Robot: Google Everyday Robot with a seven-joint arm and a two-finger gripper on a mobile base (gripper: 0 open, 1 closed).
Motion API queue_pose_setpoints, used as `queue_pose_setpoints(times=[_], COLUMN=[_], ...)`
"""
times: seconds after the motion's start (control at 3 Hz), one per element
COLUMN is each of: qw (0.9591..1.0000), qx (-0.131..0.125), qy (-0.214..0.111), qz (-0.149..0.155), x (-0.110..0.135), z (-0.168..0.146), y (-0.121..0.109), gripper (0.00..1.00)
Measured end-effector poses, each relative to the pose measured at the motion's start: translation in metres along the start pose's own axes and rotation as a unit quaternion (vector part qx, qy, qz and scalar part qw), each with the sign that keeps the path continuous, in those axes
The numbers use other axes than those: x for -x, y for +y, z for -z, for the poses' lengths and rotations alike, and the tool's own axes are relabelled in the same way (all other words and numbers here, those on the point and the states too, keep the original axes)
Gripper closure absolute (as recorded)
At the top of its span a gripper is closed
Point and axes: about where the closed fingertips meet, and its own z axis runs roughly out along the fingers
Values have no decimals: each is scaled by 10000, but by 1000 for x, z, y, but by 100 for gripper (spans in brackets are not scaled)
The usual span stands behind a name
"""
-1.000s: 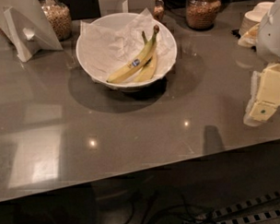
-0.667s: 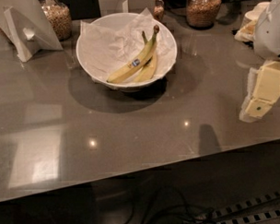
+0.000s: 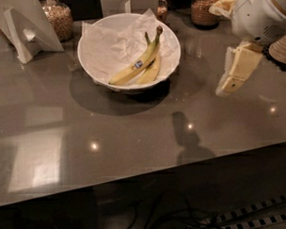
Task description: Pick banana from white bowl
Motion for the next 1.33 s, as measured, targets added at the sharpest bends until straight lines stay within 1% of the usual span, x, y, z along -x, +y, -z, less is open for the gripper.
queue_pose_setpoints(times=[0.33,0.67,1.0,1.33], qw=[9963,9873,9747,9611], qx=[3,167,323,466], qy=[-544,-954,-1207,-1418], qz=[658,1257,1855,2325], x=[30,69,114,168], z=[-25,-50,-67,-87], y=[-35,-61,-78,-90], gripper=[0,0,0,0])
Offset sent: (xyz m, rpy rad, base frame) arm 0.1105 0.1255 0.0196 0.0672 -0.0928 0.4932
